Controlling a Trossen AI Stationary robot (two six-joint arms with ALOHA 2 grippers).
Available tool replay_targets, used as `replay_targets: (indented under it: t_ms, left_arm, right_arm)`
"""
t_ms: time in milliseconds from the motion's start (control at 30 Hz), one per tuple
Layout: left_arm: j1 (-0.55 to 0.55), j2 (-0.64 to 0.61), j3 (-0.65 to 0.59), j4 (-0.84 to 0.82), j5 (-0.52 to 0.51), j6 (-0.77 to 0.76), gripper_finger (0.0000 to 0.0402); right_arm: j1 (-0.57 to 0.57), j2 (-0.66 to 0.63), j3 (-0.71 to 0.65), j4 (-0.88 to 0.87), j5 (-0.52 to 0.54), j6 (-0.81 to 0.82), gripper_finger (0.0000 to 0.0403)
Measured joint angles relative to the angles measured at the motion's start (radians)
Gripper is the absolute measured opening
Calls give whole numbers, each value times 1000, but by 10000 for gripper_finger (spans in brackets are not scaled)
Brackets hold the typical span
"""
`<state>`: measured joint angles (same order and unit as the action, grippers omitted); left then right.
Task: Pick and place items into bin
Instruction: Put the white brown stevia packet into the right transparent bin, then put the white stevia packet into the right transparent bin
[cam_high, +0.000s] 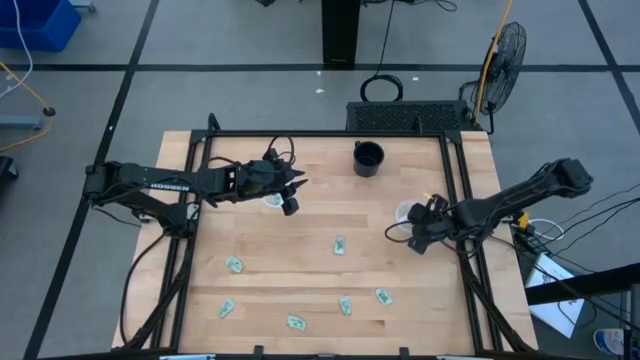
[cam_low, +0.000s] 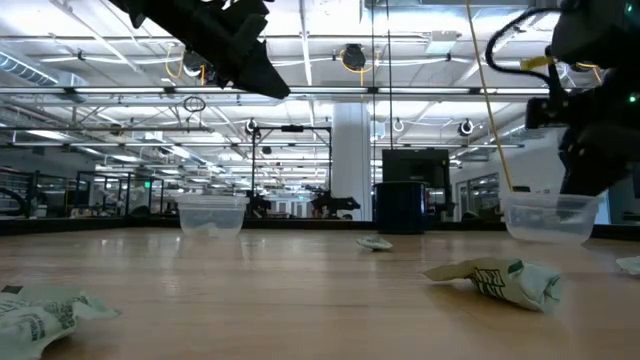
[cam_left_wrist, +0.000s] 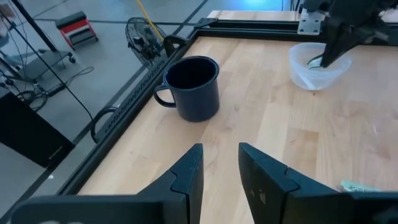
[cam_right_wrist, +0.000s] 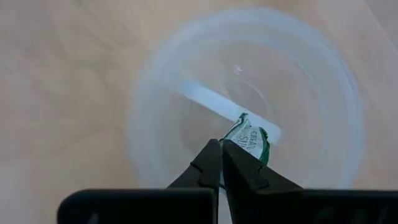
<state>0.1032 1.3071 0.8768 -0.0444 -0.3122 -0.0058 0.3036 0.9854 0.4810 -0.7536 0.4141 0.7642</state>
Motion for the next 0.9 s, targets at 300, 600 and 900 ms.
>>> replay_targets:
  t_ms: [300,600,900]
  left_arm:
    - [-1,0,0,-14,0,-56,108]
    - [-1,0,0,-21,1,-52,108]
    - [-24,0,0,-144,234,-52,108]
  right_arm:
    - [-48,16,-11,20,-2,-54,32]
    - [-68,16,-11,103,-24,-199,84]
    - [-68,-6,74,189,-24,-296,88]
